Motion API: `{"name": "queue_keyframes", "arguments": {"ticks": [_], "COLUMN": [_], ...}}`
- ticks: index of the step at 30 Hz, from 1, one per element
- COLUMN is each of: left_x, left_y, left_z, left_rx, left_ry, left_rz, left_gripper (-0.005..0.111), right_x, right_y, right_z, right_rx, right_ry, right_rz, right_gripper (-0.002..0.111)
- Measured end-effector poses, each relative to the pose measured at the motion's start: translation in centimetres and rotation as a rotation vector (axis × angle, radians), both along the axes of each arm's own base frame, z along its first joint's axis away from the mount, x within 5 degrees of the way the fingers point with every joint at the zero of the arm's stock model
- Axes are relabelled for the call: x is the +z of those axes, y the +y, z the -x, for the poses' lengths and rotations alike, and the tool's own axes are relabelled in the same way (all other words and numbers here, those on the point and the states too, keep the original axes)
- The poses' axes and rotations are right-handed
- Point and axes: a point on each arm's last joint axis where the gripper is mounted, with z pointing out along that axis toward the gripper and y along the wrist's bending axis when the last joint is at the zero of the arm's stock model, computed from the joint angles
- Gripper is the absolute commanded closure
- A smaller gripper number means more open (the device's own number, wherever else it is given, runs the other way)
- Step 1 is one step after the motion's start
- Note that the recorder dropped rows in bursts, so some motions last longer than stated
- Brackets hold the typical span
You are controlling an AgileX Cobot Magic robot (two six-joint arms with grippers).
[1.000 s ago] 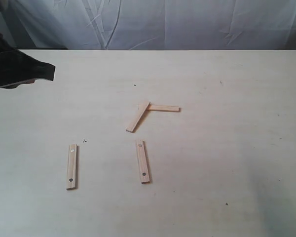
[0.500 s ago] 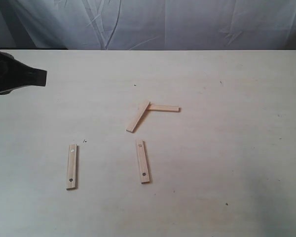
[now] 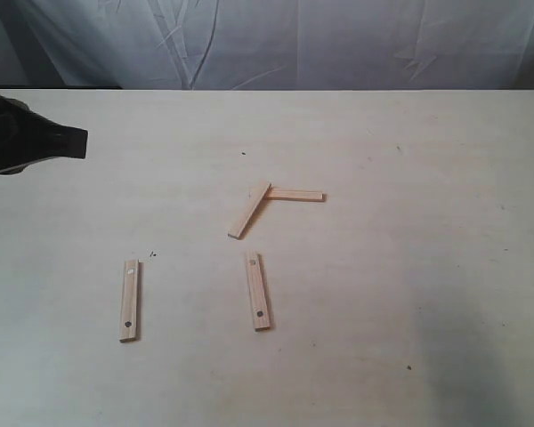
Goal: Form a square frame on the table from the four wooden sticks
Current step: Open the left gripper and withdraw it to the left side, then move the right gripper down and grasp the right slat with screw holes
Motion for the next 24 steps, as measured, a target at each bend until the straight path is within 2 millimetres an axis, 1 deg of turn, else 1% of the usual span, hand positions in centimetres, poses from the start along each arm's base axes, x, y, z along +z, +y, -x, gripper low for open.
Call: {"name": "queue_keyframes", "arguments": {"ticks": [1, 2, 4, 7, 9, 11, 13, 18, 19, 21, 23, 24], "left_x": [0.0, 0.0, 0.0, 0.0, 0.0, 0.1, 0.1, 0.1, 0.1, 0.1, 0.1, 0.1], "left_y": [0.0, 0.0, 0.0, 0.0, 0.0, -0.1, -0.1, -0.1, -0.1, -0.1, -0.1, -0.1], "left_z": [0.0, 0.0, 0.0, 0.0, 0.0, -0.1, -0.1, -0.1, -0.1, -0.1, -0.1, -0.1], "left_rx": [0.0, 0.0, 0.0, 0.0, -0.001, -0.002, -0.003, -0.003, -0.003, -0.003, -0.003, -0.003], "left_ry": [0.001, -0.001, -0.001, -0.003, -0.005, -0.013, -0.017, -0.017, -0.017, -0.017, -0.017, -0.017], "left_rz": [0.002, 0.002, 0.002, 0.003, 0.004, 0.007, 0.008, 0.008, 0.008, 0.008, 0.008, 0.008], "left_gripper": [0.107, 0.107, 0.107, 0.107, 0.107, 0.107, 0.107, 0.107, 0.107, 0.107, 0.107, 0.107], "right_x": [0.1, -0.2, -0.7, -1.8, -2.5, -3.1, -3.7, -6.5, -7.2, -8.4, -9.5, -10.2], "right_y": [0.2, 0.7, 1.5, 3.5, 5.3, 7.6, 10.0, 15.9, 16.9, 19.0, 20.9, 21.7], "right_z": [-0.8, -2.4, -3.9, -6.0, -7.3, -8.5, -9.2, -10.6, -10.8, -11.1, -11.3, -11.5], "right_rx": [0.007, 0.028, 0.072, 0.153, 0.203, 0.253, 0.282, 0.297, 0.306, 0.331, 0.351, 0.358], "right_ry": [0.054, 0.17, 0.276, 0.394, 0.454, 0.499, 0.532, 0.597, 0.609, 0.629, 0.648, 0.662], "right_rz": [-0.008, -0.018, -0.008, 0.015, 0.027, 0.058, 0.093, 0.202, 0.226, 0.256, 0.28, 0.293], "right_gripper": [0.109, 0.109, 0.109, 0.109, 0.109, 0.109, 0.109, 0.108, 0.105, 0.094, 0.078, 0.073]}}
